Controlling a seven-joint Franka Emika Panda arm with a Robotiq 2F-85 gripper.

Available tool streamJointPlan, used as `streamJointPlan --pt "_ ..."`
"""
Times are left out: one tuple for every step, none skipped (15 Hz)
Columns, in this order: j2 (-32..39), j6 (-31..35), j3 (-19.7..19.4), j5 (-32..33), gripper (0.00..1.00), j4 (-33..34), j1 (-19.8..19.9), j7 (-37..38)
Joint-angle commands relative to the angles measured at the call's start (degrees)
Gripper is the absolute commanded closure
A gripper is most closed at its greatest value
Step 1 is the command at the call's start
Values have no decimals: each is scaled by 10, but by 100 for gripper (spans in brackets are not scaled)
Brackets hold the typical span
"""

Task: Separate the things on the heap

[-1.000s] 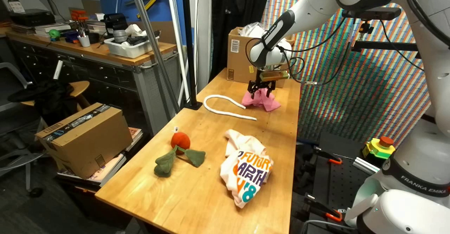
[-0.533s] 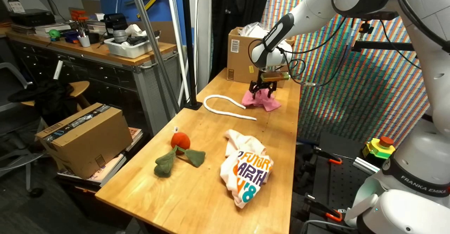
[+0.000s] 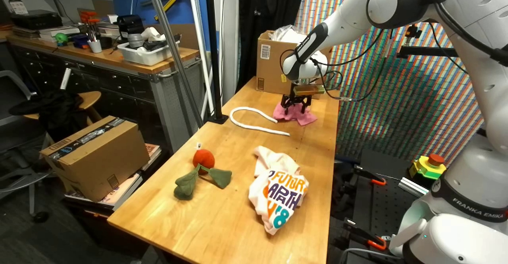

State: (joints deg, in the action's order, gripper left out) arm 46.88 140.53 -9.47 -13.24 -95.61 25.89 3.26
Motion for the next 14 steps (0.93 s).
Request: streamJointPlan --pt "29 -29 8 -14 0 52 11 -4" --pt "35 -32 7 -13 0 60 11 -3" --pt "37 -35 7 -13 0 64 11 -1" --pt "40 -38 5 -13 0 69 10 2" --pt "41 -39 4 -13 0 71 11 4" --pt "41 -38 3 -13 0 71 11 6" --pt "40 -37 0 -12 0 71 11 10" --pt "37 -35 -2 -13 0 66 11 14" --pt "35 -33 -4 -14 0 63 12 19" --pt "33 -31 -7 -13 0 59 11 25" --pt "32 -29 -10 -14 0 56 11 31" --pt "31 -28 -12 -15 0 52 12 38" --pt "31 -28 -14 -16 0 50 12 45" --pt "31 -28 -15 -16 0 49 11 53"
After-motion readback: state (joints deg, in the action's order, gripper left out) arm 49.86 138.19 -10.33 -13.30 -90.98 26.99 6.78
